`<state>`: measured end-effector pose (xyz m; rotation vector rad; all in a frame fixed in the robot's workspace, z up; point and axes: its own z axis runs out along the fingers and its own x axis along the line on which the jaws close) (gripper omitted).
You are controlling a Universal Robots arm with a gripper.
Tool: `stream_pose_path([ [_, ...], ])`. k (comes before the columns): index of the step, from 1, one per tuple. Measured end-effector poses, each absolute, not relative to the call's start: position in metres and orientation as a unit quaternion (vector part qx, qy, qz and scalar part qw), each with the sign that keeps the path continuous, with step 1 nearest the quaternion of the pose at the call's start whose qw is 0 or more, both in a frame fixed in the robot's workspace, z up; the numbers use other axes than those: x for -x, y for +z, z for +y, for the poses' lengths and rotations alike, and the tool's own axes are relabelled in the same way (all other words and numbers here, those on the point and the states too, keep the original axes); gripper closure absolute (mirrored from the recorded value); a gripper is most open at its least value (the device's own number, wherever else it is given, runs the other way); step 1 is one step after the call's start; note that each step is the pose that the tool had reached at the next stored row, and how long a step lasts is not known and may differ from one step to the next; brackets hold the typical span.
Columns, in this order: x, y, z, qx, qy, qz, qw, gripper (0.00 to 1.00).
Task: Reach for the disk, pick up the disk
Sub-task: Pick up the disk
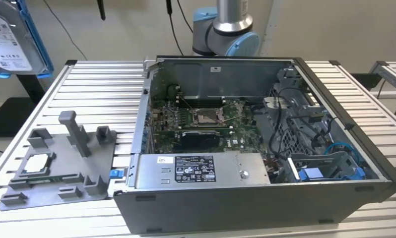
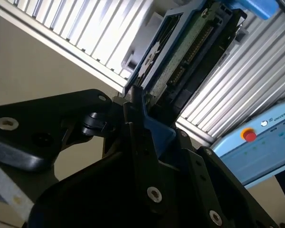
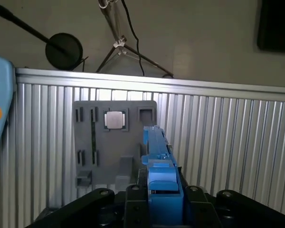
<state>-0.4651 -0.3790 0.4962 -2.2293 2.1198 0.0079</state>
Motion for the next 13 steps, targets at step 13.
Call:
stream_pose_path([
  [13,0.465,0.526,-0.379,0.724,-0.008,0.688,0.042,1.00],
])
